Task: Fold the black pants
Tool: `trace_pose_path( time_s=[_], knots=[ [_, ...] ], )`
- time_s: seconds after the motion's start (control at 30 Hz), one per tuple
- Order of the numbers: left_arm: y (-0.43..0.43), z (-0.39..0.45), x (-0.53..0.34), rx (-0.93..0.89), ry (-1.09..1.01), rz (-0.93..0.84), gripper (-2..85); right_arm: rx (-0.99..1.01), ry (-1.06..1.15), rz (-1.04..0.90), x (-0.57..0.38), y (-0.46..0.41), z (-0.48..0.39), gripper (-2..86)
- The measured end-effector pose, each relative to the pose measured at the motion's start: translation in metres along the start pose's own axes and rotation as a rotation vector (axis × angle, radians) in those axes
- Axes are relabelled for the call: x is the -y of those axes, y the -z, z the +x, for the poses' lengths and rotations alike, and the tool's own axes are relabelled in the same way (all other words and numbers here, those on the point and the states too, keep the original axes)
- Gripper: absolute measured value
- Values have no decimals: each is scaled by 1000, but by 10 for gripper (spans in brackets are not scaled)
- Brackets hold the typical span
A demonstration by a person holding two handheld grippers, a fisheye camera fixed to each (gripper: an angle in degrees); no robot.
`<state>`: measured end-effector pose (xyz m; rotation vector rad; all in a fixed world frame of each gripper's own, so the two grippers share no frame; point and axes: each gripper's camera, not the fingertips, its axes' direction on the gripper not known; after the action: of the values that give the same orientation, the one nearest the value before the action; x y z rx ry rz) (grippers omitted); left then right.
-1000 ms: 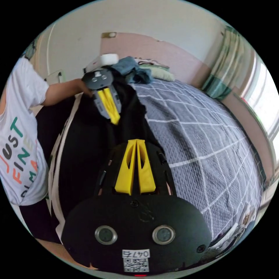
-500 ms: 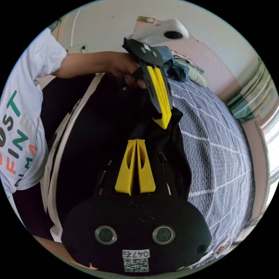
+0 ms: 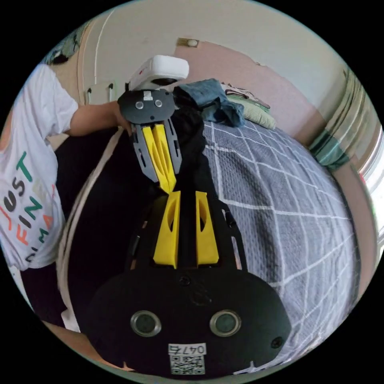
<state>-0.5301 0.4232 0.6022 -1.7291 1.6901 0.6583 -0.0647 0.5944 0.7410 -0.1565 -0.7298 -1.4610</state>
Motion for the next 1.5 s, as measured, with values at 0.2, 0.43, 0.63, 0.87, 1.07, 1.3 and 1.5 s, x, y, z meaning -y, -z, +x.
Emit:
trace_pose_path(
  time_s=[0.2,0.43,0.63,0.87,1.07,1.3,1.5],
  knots=[
    [9,-10,-13,-59,12,15,-8,28,-58,-59,7,-18,16,35],
    [51,-20,-44,-1,17,74,-8,163,-217,9,16,-27,55,47],
    [84,-55,-94,72,193,115,-8,193,-344,61,21,-20,75,16],
    [102,-81,-140,174,390,109,-8,-13,-326,-64,55,-14,77,-2],
    [94,-88,-146,346,455,-62,-8,-252,-137,-282,98,-26,74,-2],
    [91,-92,-147,318,445,-94,-8,-317,-82,-340,94,-34,44,30],
    [92,-105,-173,187,467,-38,-8,-202,-164,-143,62,60,-43,7]
  ],
)
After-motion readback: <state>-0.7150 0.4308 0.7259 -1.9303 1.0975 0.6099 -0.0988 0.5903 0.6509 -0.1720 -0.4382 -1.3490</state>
